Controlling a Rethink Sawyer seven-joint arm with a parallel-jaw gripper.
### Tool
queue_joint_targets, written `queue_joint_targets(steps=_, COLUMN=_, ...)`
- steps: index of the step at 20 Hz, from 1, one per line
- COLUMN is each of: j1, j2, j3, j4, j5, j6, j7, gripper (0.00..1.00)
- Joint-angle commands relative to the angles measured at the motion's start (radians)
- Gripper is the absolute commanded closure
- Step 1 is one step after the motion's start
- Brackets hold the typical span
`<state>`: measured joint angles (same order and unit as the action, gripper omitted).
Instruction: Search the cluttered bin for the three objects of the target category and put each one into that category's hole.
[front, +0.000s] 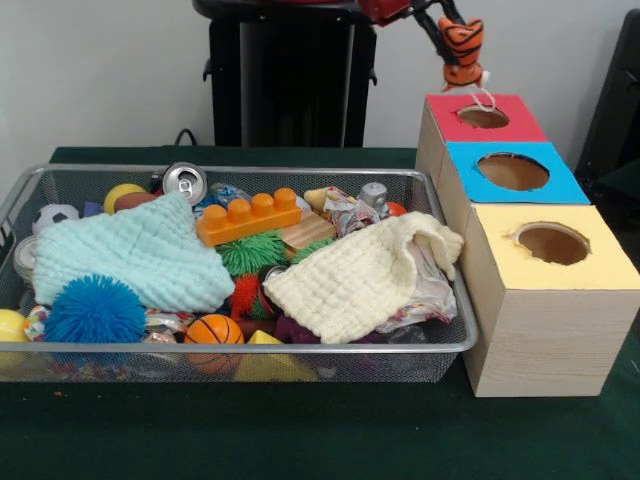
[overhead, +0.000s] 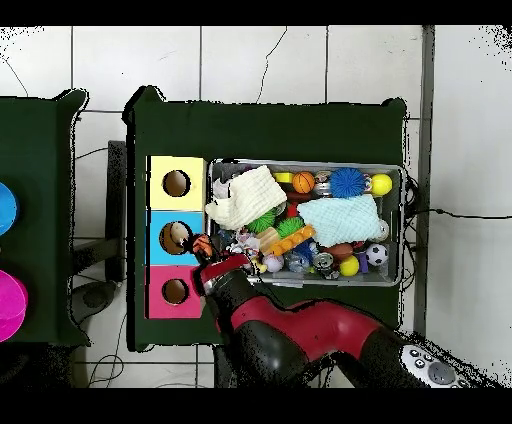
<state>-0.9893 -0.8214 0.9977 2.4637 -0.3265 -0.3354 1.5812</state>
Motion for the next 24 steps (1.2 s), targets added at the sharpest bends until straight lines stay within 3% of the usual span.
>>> queue_joint_targets(steps=1, j1=0.124, j2=0.032, j3=-0.17, j4=0.044, j5=0.065, j6=-0.173, j7=0.285, gripper=1.0)
queue_joint_targets(steps=6, j1=0.206, j2=0.067, j3=-0.265, j4=0.042, j5=0.071, j6=-0.251, j7=0.275, gripper=1.0)
queue_joint_targets(steps=16, j1=0.271, j2=0.184, j3=-0.438, j4=-0.012, j5=-0.004, j6=-0.35, j7=0.209, gripper=1.0)
queue_joint_targets(steps=24, j1=0.308, j2=0.273, j3=-0.524, j4=-0.056, j5=-0.05, j6=-0.416, j7=0.199, gripper=1.0)
